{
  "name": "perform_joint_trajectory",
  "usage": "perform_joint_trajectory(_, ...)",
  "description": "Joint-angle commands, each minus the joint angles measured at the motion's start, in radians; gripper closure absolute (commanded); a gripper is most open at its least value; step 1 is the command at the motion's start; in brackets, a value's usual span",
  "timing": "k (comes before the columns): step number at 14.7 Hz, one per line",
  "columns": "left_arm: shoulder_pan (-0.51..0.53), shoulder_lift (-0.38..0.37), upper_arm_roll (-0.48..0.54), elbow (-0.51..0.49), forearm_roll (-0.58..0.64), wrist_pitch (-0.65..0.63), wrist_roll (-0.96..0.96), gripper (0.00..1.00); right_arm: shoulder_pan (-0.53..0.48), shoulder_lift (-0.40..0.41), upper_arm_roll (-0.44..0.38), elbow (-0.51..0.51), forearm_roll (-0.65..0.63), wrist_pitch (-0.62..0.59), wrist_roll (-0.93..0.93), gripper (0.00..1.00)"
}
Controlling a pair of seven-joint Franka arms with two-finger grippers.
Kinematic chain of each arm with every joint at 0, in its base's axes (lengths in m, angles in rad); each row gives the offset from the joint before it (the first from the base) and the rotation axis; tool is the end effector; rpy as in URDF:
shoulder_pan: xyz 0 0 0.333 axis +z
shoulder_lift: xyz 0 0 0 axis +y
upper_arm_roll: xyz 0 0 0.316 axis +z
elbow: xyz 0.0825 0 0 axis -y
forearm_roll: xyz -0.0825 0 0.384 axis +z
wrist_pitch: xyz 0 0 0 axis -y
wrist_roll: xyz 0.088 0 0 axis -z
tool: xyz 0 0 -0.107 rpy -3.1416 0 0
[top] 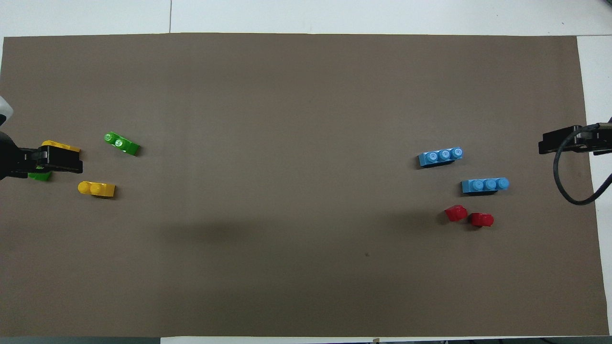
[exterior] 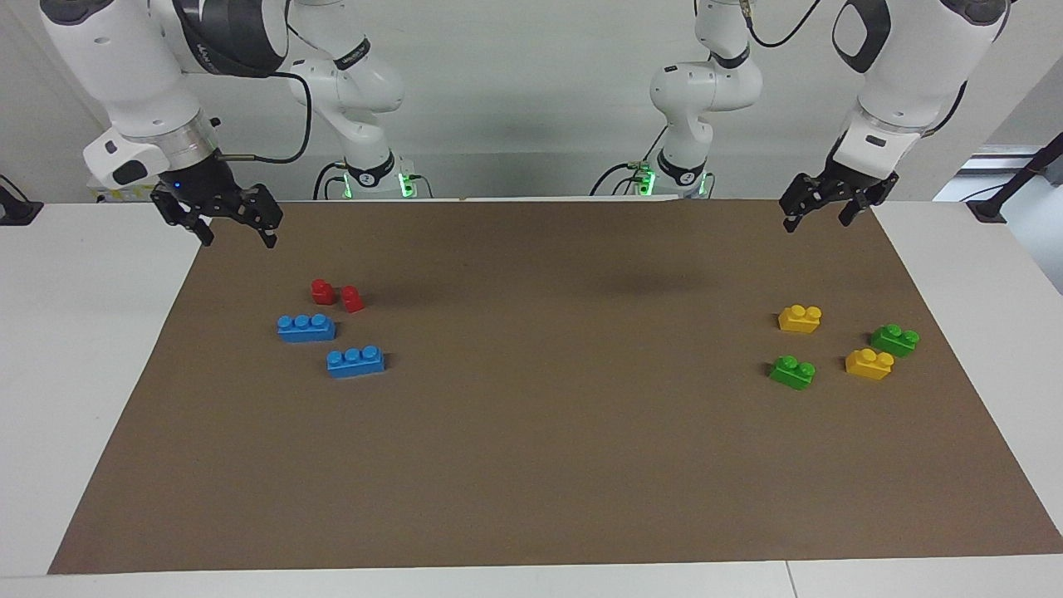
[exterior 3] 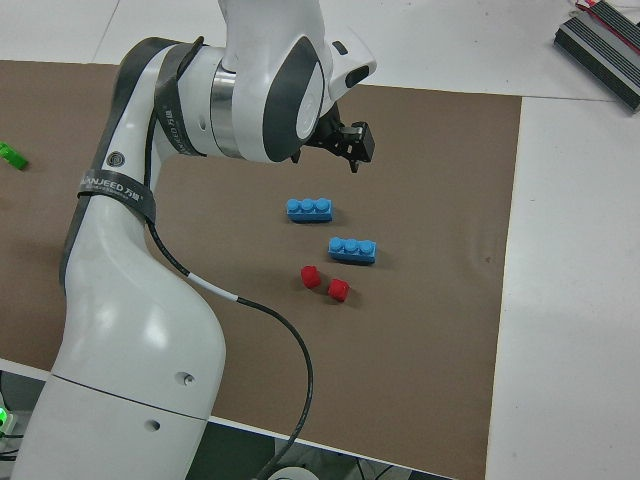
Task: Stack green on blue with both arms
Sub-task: 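Move the left gripper over the green brick while the right gripper reaches the blue brick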
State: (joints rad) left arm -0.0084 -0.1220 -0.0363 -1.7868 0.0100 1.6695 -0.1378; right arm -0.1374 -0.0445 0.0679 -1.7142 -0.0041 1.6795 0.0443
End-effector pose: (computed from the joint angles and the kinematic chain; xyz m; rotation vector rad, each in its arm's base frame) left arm 0.5215 -0.0234 0.5962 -3.1244 -0.1444 -0.0092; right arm 0.5464 -0.0377 0.5903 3.1293 -0.1777 0.0151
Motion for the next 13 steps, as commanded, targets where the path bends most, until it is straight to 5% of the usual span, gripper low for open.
perform_joint_trajectory(1,0.002,-0.033,0.006,-0.055,-0.012,0.055,-0.098,0.00,-0.014,0.046,0.003,0.002,0.018,0.026,0.087,0.00)
perform_joint_trajectory(7,0.031,-0.007,0.010,-0.135,-0.012,0.194,-0.268,0.00,-0.004,0.126,0.004,0.008,0.053,0.071,0.503,0.00)
perform_joint_trajectory(13,0.047,0.120,0.010,-0.132,-0.012,0.298,-0.499,0.00,0.012,0.231,0.003,0.015,0.221,0.169,0.842,0.00)
